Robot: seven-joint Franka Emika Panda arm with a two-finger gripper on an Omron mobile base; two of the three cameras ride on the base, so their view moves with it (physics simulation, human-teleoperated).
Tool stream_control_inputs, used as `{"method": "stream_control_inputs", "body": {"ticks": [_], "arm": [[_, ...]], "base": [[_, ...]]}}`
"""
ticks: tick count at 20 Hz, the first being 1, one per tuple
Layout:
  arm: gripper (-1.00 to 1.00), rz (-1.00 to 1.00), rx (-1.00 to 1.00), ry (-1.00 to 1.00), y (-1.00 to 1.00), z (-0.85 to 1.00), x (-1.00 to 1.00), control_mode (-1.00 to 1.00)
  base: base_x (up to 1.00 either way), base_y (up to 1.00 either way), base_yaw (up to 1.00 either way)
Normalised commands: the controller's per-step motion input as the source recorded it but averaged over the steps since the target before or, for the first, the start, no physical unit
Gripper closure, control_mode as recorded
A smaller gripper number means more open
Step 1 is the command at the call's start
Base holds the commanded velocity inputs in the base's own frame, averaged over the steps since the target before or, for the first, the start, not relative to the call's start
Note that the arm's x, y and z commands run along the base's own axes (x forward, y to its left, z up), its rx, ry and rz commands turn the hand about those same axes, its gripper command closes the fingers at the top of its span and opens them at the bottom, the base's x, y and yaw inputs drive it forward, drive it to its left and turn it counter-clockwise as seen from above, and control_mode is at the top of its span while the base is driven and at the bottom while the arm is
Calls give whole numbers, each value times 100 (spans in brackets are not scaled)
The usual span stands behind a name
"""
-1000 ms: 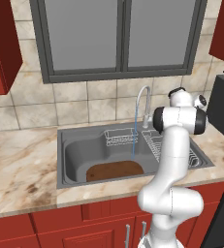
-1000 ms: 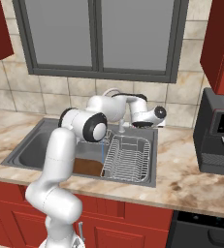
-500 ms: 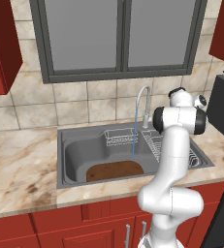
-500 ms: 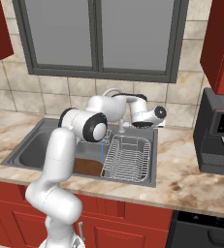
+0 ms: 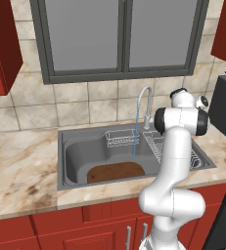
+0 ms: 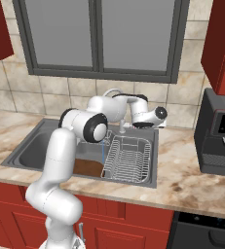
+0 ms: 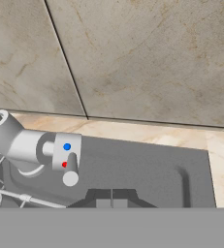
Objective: Turn on the sink faucet with hot water and rinse the cutting board for ten seconds, then turn off the faucet. Push the cutting board to reach the water if necessary.
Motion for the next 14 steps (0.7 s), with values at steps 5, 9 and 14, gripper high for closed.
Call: {"method": "stream_control_inputs", "body": {"ticks": [5, 9, 14], "arm": [[100, 0, 0, 0, 0, 0, 0, -100], [100, 0, 0, 0, 0, 0, 0, -100], [100, 0, 0, 0, 0, 0, 0, -100]], "base": [[0, 0, 0], [0, 0, 0], [0, 0, 0]]}}
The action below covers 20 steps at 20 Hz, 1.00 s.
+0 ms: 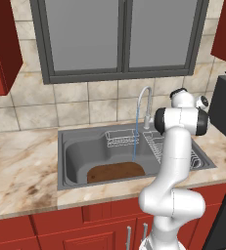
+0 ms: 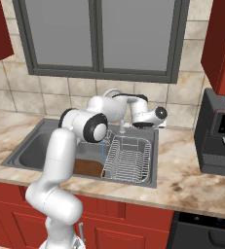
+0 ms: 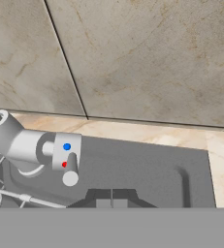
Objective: Turn on the sink faucet with hot water and rinse the cutting board for ten seconds, then turn off the faucet. Push the cutting board to reach the water if necessary.
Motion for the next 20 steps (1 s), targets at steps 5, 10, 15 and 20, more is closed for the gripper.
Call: {"method": "stream_control_inputs", "body": {"ticks": [5, 10, 15, 20], "arm": [[100, 0, 0, 0, 0, 0, 0, -100], [100, 0, 0, 0, 0, 0, 0, -100], [100, 0, 0, 0, 0, 0, 0, -100], [100, 0, 0, 0, 0, 0, 0, -100]], "base": [[0, 0, 0], [0, 0, 0], [0, 0, 0], [0, 0, 0]]}}
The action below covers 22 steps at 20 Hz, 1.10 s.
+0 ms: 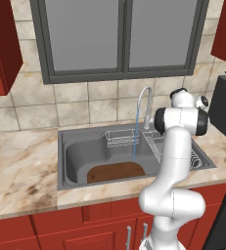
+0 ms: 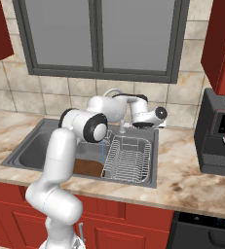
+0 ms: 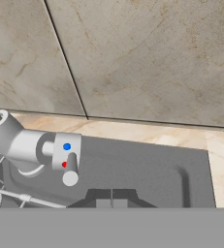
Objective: Turn on the sink faucet with hot water and rinse the cutting board for ten seconds, then turn off the faucet. Push the cutting board to reach the water if necessary.
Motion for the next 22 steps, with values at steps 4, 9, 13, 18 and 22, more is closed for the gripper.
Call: {"method": "stream_control_inputs", "body": {"ticks": [4, 9, 13, 18, 22], "arm": [[100, 0, 0, 0, 0, 0, 0, -100], [100, 0, 0, 0, 0, 0, 0, -100], [100, 0, 0, 0, 0, 0, 0, -100], [100, 0, 0, 0, 0, 0, 0, -100], [100, 0, 0, 0, 0, 0, 0, -100]], "base": [[0, 0, 0], [0, 0, 0], [0, 0, 0], [0, 0, 0], [0, 0, 0]]}}
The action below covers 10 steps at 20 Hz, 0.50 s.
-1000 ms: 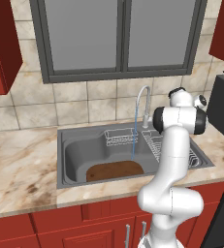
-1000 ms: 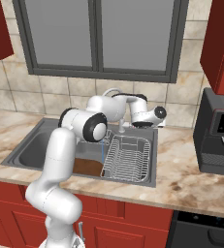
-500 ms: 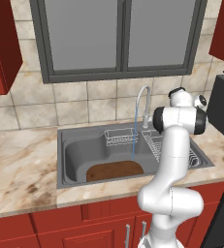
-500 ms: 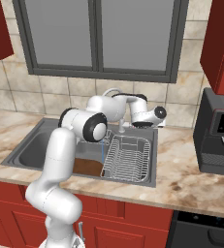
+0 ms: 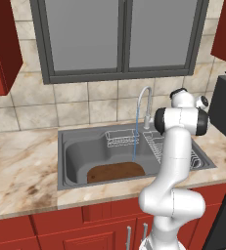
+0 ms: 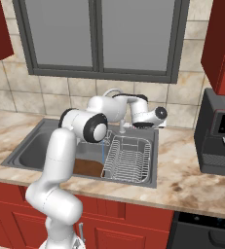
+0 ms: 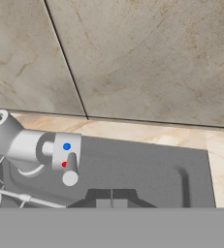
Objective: Turn on the sink faucet with hot water and rinse the cutting board for ten seconds, then turn off the faucet. Push the cutting board to reach the water if necessary.
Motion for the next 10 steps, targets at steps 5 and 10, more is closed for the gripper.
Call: {"method": "stream_control_inputs", "body": {"ticks": [5, 10], "arm": [[100, 0, 0, 0, 0, 0, 0, -100], [100, 0, 0, 0, 0, 0, 0, -100]], "base": [[0, 0, 0], [0, 0, 0]]}}
